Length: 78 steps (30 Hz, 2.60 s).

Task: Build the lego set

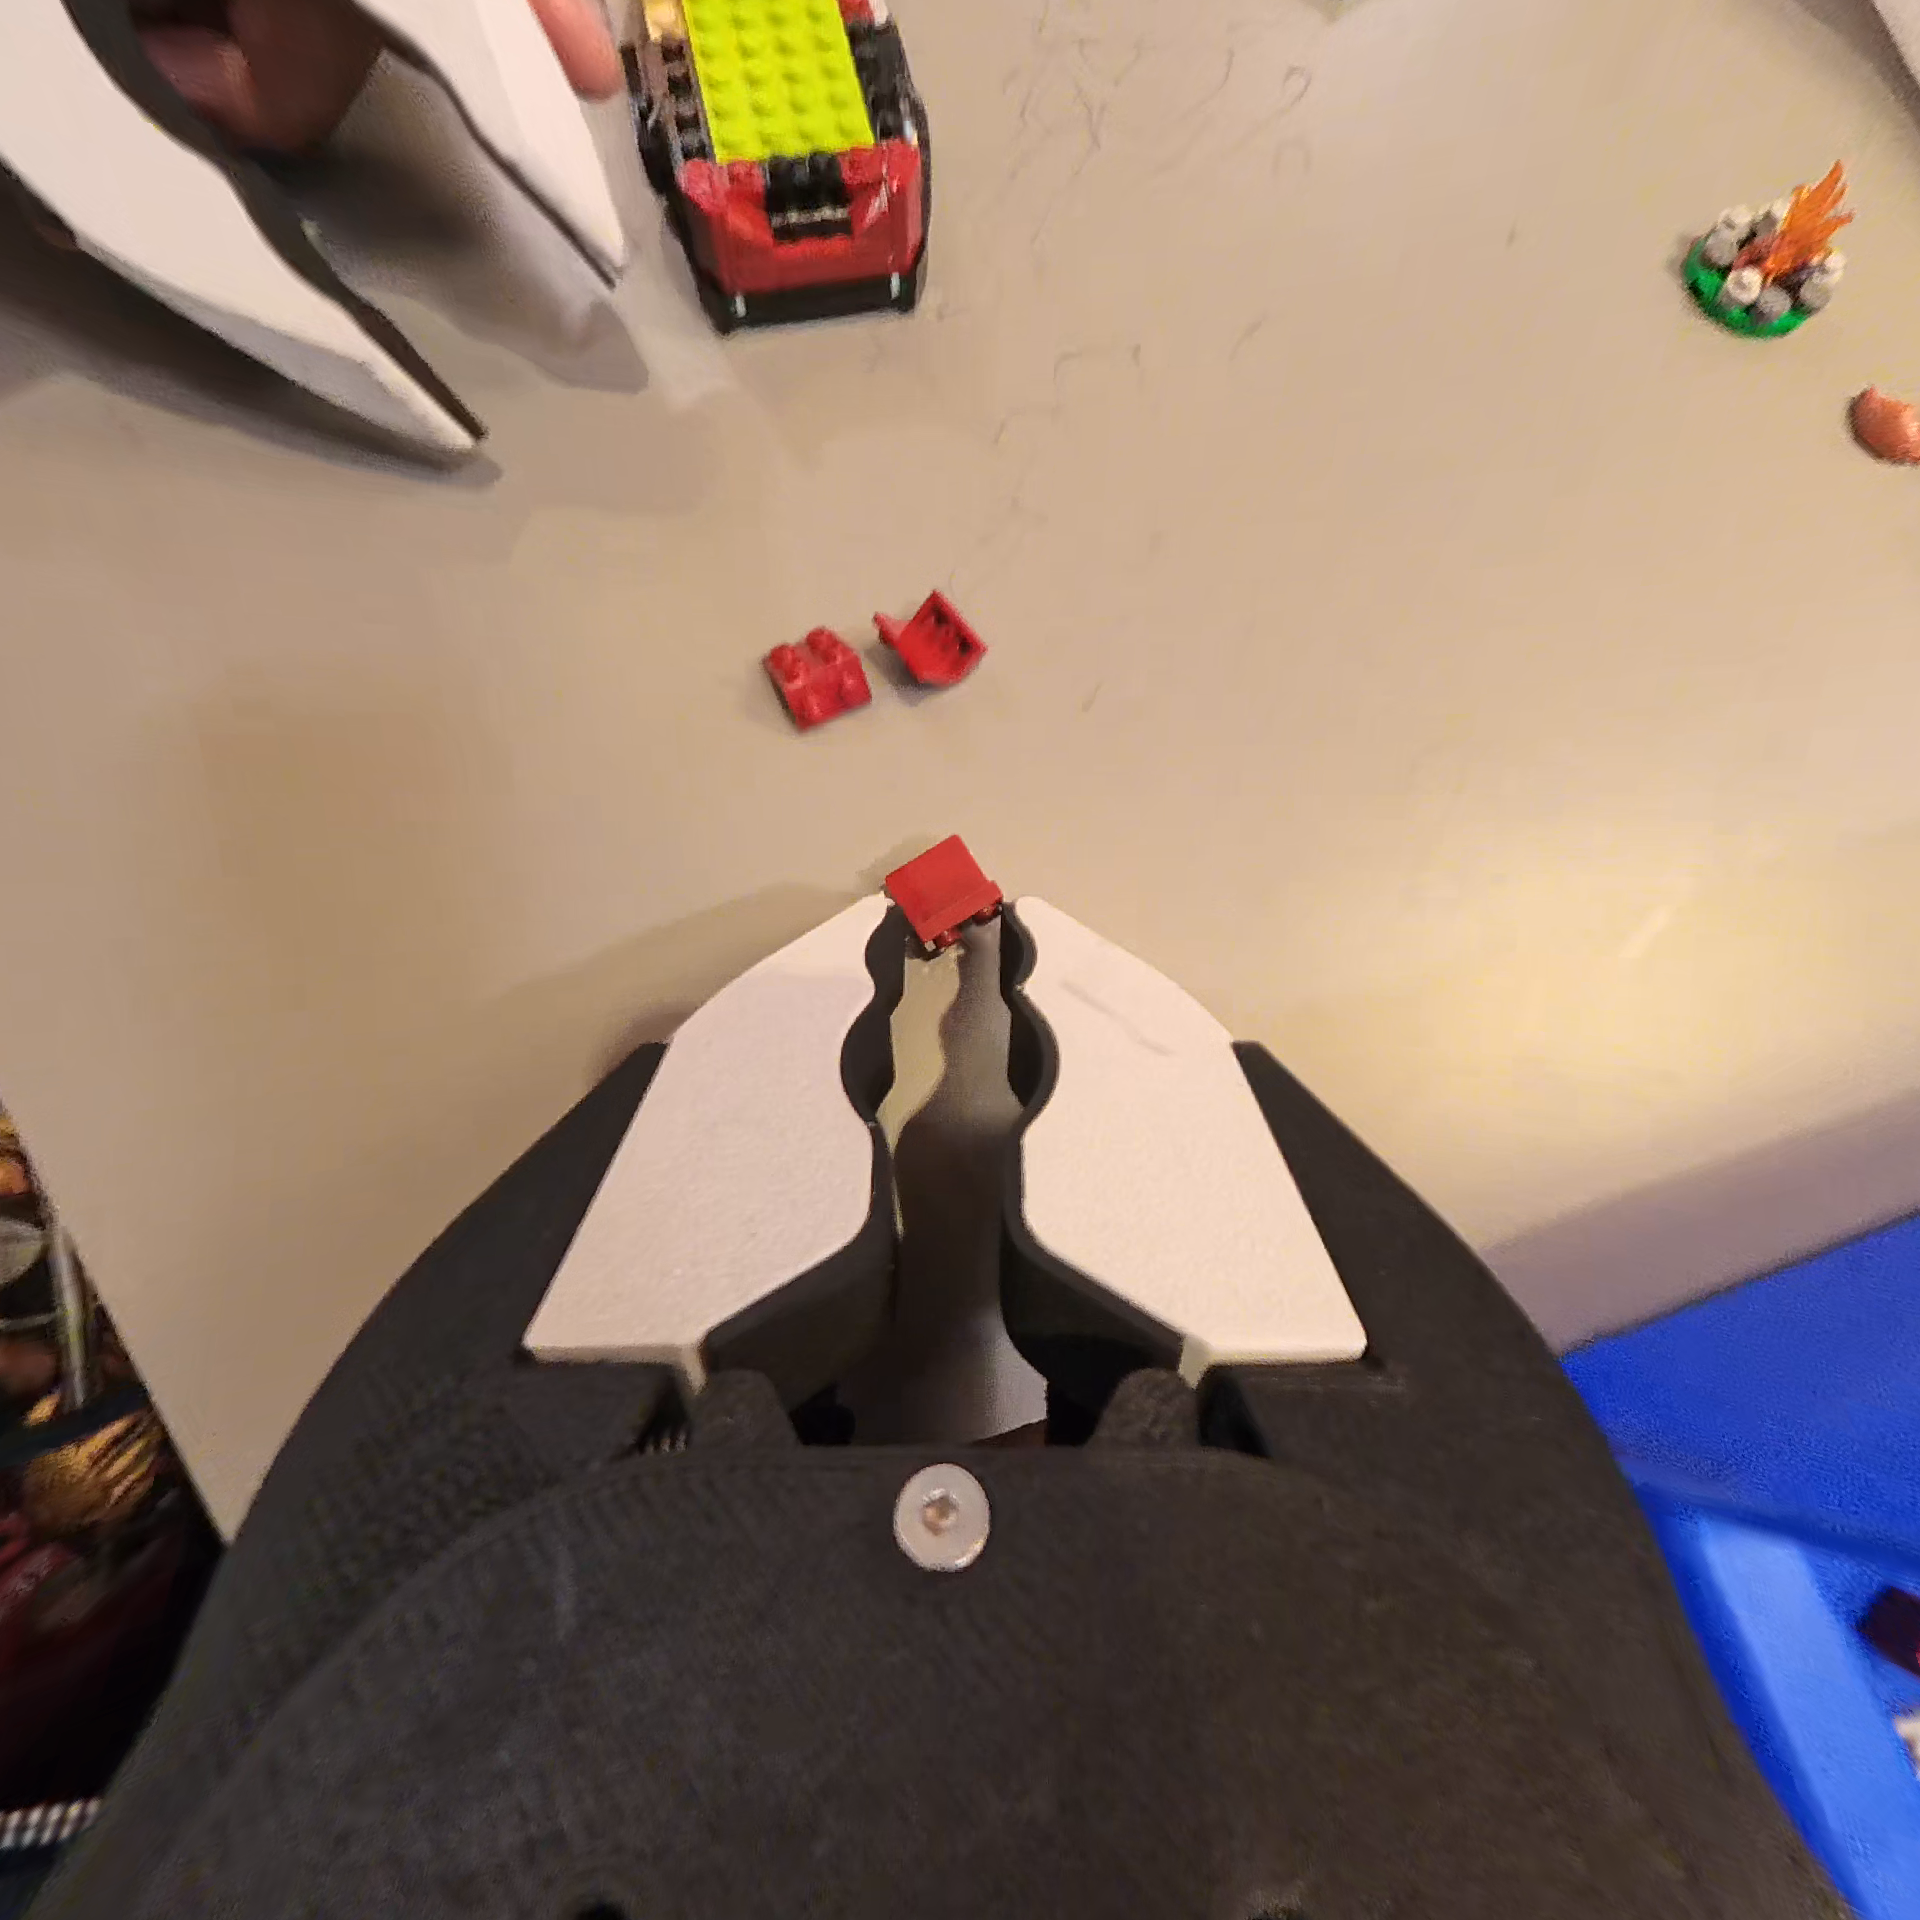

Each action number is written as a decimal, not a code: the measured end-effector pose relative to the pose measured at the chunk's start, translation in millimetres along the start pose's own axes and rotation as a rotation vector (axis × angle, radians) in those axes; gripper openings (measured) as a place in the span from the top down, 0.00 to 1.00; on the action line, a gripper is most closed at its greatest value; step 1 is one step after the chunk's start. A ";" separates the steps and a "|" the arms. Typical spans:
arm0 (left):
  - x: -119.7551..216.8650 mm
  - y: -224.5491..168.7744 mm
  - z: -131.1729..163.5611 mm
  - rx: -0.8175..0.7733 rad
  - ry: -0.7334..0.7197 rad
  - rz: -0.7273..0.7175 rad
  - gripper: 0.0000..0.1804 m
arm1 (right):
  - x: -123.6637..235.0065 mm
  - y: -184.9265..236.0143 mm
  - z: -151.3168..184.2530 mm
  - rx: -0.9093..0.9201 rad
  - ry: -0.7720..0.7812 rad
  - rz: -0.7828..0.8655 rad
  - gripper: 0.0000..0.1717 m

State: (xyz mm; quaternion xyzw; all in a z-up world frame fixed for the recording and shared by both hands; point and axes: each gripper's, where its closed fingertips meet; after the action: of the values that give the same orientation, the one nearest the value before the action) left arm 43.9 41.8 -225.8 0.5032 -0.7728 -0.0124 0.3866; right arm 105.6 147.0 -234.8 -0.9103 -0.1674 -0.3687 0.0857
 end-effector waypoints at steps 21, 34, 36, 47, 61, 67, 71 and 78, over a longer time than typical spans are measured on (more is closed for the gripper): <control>2.0 3.5 2.7 0.005 0.009 -0.027 0.80 | -21.2 -27.0 -27.1 0.039 0.004 0.127 0.86; 1.3 2.7 1.8 0.000 0.010 -0.028 0.82 | -35.6 -8.0 -48.4 0.129 -0.049 0.068 0.86; 1.3 2.7 1.7 -0.002 0.010 -0.029 0.82 | -28.9 6.4 -49.1 0.128 -0.086 -0.036 0.87; 1.2 2.1 1.7 0.005 0.014 -0.024 0.83 | -37.3 33.2 -29.0 0.117 0.046 -0.218 0.91; 1.7 0.1 2.4 0.007 0.018 -0.023 0.84 | 159.4 -165.6 31.6 -0.294 -0.024 0.675 0.91; 1.5 0.3 3.3 0.024 0.023 -0.013 0.83 | 149.4 -167.3 40.0 -0.313 -0.013 0.663 0.87; 1.2 0.9 4.1 0.032 0.027 -0.013 0.83 | 150.9 -161.3 30.9 -0.283 -0.031 0.648 0.87; 9.1 3.2 7.3 -0.001 0.010 -0.035 0.75 | 120.4 -91.0 -47.9 -0.128 -0.187 0.393 0.86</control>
State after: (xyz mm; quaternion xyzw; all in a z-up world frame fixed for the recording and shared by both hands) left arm 35.1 33.5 -224.3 0.5164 -0.7620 -0.0171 0.3904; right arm 122.2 247.2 -113.4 -0.9592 0.0296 -0.2689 0.0819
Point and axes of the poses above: each gripper's, where its closed fingertips meet, x back along the fingers, z out of its underside, y = z × x across the jaws, and after that the axes turned 2 degrees about -z, right-handed
